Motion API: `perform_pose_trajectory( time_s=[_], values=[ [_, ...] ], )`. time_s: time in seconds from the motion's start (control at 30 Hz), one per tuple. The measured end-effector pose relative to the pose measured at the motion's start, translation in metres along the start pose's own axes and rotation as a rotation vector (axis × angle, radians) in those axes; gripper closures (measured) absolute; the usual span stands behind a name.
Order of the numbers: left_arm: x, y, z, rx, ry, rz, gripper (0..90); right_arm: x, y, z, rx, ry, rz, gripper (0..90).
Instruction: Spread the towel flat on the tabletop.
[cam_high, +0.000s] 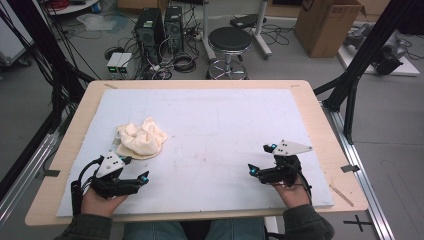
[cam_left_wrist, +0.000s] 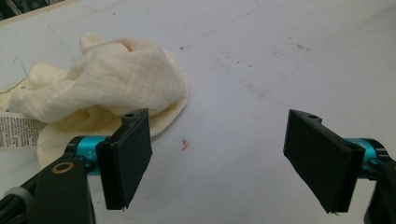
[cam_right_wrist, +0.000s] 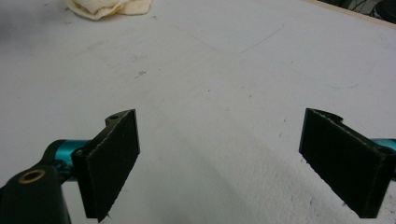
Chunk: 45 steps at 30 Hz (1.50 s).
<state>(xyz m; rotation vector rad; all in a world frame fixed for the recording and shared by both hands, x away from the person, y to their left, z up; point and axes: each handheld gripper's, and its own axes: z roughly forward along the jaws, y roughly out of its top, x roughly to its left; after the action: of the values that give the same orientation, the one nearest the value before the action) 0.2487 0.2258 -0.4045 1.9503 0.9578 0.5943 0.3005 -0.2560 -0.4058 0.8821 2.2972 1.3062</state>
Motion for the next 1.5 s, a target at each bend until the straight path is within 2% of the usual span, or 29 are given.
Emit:
perform_pose_trajectory(
  time_s=[0.63, 0.93, 1.1, 1.5],
  values=[
    [-0.001, 0.002, 0.002, 0.0, -0.014, 0.002, 24.2, -0.002, -0.003, -0.002, -0.008, -0.012, 0.004, 11.5],
    [-0.003, 0.005, 0.0, -0.016, -0.042, 0.016, 23.7, 0.0, -0.003, -0.003, -0.007, -0.016, -0.008, 11.6],
    [-0.004, 0.006, 0.0, -0.018, -0.05, 0.017, 24.1, -0.001, -0.004, -0.003, -0.01, -0.014, 0.002, 11.6],
    [-0.003, 0.013, 0.003, -0.017, -0.044, 0.012, 24.9, -0.003, -0.004, -0.003, -0.011, -0.018, 0.014, 11.6]
  ],
)
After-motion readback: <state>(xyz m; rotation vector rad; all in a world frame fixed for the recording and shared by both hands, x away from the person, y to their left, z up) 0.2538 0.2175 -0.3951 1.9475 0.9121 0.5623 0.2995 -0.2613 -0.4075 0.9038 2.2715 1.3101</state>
